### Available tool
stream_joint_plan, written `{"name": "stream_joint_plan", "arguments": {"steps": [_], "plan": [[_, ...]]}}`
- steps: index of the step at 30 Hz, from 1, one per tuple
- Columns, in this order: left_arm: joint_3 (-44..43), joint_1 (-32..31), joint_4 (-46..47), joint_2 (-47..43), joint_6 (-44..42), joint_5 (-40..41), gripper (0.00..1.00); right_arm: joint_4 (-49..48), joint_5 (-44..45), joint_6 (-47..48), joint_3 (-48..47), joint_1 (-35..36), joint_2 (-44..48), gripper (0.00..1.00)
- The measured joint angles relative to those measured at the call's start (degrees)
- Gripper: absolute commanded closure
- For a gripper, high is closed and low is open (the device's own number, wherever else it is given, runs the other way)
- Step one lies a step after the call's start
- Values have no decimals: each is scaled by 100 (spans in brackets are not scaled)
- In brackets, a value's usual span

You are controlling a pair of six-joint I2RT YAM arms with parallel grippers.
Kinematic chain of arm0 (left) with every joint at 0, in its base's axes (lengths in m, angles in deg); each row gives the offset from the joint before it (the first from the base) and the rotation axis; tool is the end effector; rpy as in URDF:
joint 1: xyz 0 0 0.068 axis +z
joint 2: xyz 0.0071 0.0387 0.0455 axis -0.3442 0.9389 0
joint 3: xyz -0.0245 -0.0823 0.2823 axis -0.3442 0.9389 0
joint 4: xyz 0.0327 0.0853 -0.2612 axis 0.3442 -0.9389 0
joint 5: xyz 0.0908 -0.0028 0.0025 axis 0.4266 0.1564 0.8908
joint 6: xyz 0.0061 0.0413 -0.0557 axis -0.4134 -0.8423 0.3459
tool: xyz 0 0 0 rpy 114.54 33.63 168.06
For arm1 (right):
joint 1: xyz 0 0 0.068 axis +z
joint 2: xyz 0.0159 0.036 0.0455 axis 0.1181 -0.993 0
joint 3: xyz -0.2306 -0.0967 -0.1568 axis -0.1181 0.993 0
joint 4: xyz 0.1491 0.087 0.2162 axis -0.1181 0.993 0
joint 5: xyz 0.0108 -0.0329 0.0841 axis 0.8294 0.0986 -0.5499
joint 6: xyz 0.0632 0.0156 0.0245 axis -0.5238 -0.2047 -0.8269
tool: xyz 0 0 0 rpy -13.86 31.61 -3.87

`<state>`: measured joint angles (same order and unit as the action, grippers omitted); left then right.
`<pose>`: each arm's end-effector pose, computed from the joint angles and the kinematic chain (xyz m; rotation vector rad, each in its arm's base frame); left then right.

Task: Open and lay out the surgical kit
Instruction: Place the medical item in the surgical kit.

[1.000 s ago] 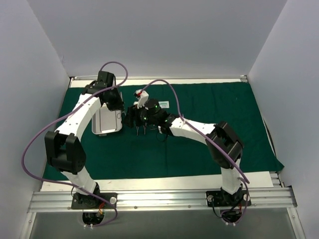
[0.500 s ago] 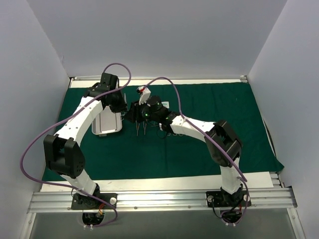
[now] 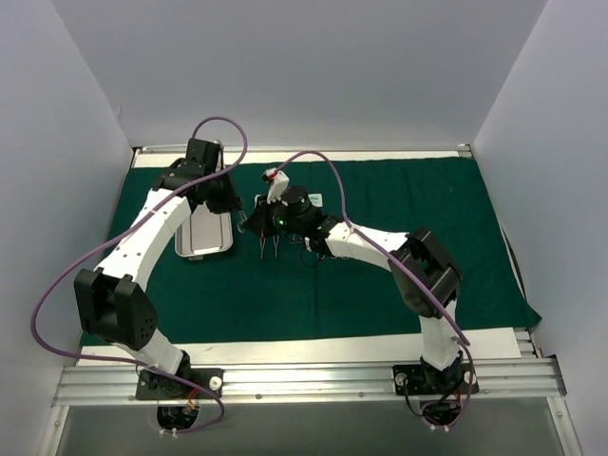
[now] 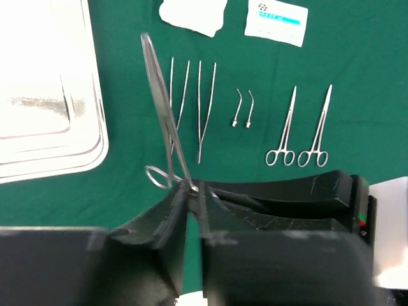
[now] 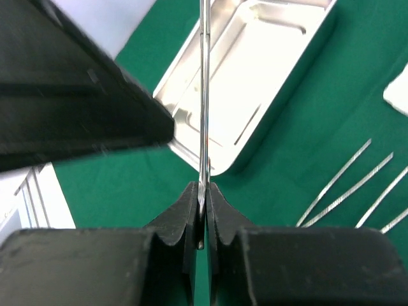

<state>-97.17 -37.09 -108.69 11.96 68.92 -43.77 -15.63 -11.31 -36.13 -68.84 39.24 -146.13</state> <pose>0.3592 -0.1130 0.3377 -0.3324 2.4830 -0.4484 0.3370 0.3763 0.2597 -0.5725 1.7171 1.2205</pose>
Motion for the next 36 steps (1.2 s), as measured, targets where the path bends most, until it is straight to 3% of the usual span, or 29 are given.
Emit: {"name": "stream_joint_plan", "arguments": {"steps": [1, 4, 7, 12, 20, 27, 36], "plan": [[0, 0, 0, -24, -28, -4, 65, 0, -7, -2, 83, -35, 44, 100], [-24, 0, -24, -72, -127, -4, 47, 70, -35, -7, 330, -83, 254, 100], [-63, 0, -37, -144, -232, 31, 36, 254, -50, -7, 533, -229, 579, 100], [-63, 0, -17, -649, -470, 133, 4, 835, -42, 4, 868, -745, 1432, 100], [754, 52, 463, -1989, -907, 494, 6, 2341, 205, 190, 1497, -1910, 2719, 100], [1932, 186, 769, -2474, -1228, 800, 6, 3648, 219, 527, 2044, -3539, 3368, 100], [2601, 238, 1016, -2870, -1563, 870, 6, 4015, 55, 1045, 2490, -3786, 3407, 100]]}}
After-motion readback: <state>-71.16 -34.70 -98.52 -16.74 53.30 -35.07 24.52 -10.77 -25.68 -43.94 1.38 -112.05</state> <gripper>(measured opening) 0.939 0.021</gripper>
